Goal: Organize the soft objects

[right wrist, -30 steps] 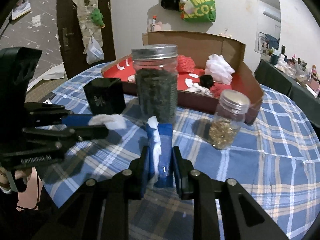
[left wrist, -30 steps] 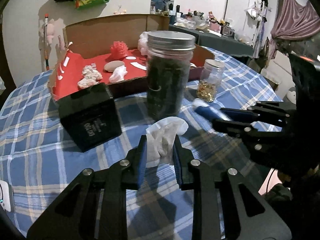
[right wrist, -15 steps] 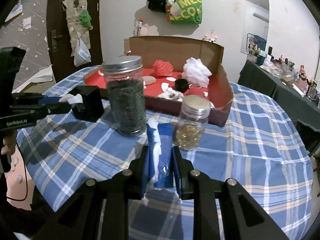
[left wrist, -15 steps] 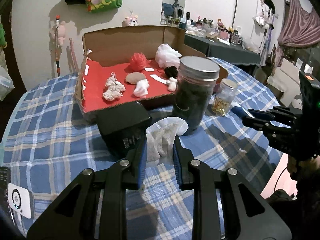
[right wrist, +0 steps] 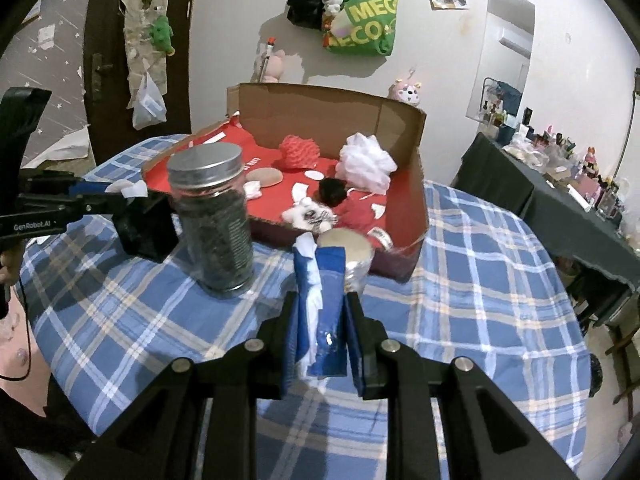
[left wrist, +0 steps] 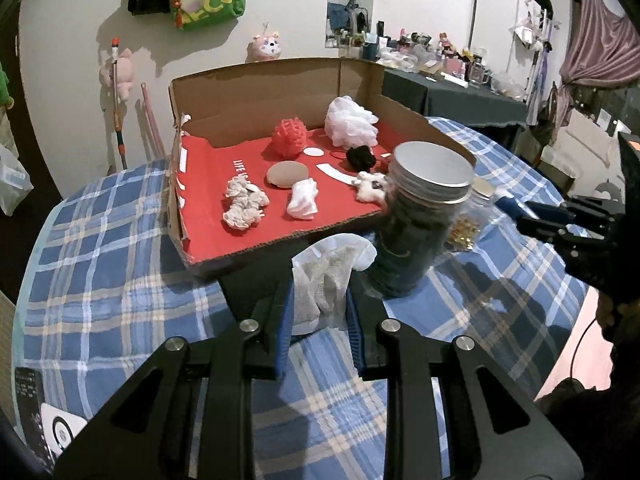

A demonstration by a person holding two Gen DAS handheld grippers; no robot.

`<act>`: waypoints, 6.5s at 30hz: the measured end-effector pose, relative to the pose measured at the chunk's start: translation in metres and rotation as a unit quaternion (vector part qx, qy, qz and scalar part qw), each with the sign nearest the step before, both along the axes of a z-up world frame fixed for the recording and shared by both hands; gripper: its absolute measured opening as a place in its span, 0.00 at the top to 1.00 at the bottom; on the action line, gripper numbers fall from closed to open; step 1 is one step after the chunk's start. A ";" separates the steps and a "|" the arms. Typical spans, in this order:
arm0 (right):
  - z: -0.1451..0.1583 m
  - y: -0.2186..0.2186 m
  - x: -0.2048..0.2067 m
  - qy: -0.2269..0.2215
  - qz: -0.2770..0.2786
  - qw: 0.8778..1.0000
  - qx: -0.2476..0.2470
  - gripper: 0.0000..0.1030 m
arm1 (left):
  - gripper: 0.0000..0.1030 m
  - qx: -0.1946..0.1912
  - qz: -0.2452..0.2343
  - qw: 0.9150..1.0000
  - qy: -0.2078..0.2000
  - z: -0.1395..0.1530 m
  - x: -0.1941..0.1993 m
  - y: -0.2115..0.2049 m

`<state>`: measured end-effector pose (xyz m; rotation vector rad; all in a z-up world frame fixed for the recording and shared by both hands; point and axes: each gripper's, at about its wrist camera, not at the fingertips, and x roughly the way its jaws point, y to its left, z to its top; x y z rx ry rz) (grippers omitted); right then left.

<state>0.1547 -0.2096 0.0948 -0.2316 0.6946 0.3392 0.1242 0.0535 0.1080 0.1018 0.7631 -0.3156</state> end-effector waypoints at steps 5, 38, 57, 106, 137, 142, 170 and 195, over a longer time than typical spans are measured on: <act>0.003 -0.003 0.014 0.000 -0.001 1.000 -0.008 0.77 | 0.78 0.001 0.002 1.000 0.006 0.001 0.014 0.005; 0.020 0.030 0.159 0.044 0.056 0.996 -0.052 0.77 | 0.78 0.009 -0.012 0.998 0.062 0.005 0.136 0.004; -0.008 0.089 0.256 0.178 0.096 0.979 -0.035 0.77 | 0.78 0.062 0.032 0.987 0.145 -0.024 0.250 0.000; 0.022 0.094 0.242 0.173 0.081 0.980 -0.047 0.16 | 0.27 -0.024 0.057 0.986 0.154 -0.011 0.224 0.012; 0.038 0.003 0.084 -0.047 -0.076 0.995 0.043 0.00 | 0.18 -0.057 0.104 0.993 -0.012 0.012 0.070 0.002; 0.012 0.005 0.087 -0.046 -0.082 0.994 0.052 0.00 | 0.18 -0.034 0.118 0.992 -0.039 -0.004 0.064 -0.003; -0.023 0.016 0.090 -0.105 -0.101 0.988 0.052 0.00 | 0.18 0.006 0.135 0.985 -0.111 -0.027 0.064 -0.014; -0.025 0.011 0.096 -0.090 -0.110 0.988 0.056 0.00 | 0.18 0.021 0.158 0.982 -0.105 -0.034 0.070 -0.013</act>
